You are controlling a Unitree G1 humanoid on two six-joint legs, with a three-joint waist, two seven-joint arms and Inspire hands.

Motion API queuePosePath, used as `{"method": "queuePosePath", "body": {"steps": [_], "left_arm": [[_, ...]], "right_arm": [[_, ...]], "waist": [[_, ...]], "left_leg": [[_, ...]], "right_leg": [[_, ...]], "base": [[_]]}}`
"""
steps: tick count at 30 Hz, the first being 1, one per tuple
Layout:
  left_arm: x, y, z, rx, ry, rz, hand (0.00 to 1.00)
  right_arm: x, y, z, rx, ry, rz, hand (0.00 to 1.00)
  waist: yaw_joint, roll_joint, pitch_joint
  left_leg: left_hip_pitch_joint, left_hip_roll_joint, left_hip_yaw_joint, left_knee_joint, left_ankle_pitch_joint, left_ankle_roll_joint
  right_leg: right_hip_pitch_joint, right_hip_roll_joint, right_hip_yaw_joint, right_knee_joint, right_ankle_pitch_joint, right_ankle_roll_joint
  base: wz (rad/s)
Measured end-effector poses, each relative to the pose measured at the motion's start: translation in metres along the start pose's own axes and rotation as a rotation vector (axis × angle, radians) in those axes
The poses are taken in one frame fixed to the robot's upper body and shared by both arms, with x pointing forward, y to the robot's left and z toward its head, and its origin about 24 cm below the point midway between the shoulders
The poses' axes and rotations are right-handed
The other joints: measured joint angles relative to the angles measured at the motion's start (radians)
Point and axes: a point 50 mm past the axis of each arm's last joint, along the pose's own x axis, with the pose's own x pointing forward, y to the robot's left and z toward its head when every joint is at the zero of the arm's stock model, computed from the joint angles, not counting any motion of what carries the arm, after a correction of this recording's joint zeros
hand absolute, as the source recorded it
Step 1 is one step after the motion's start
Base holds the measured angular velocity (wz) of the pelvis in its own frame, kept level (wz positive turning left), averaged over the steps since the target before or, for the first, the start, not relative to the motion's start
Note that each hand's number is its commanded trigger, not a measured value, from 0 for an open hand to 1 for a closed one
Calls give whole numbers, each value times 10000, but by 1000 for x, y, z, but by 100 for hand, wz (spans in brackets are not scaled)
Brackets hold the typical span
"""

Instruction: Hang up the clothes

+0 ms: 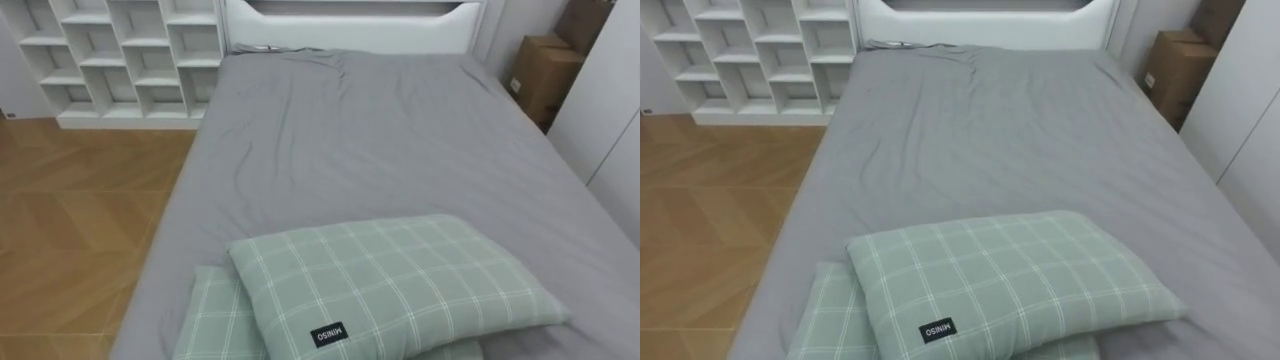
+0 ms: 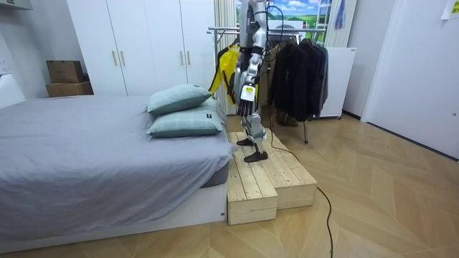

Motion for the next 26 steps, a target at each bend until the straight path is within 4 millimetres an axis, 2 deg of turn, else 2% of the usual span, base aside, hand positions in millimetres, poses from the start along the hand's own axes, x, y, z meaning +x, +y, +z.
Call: {"method": "queuePosePath", "body": {"steps": [26], "left_arm": [[0, 1, -1, -88, 38, -128, 0]], "right_arm": [[0, 4, -1, -29, 106, 98, 0]], "waist": [[11, -62, -7]], "left_leg": [[0, 0, 27, 42, 0, 0]], "right_leg": [[-33, 1, -18, 2, 0, 0]], "base": [[0]]}}
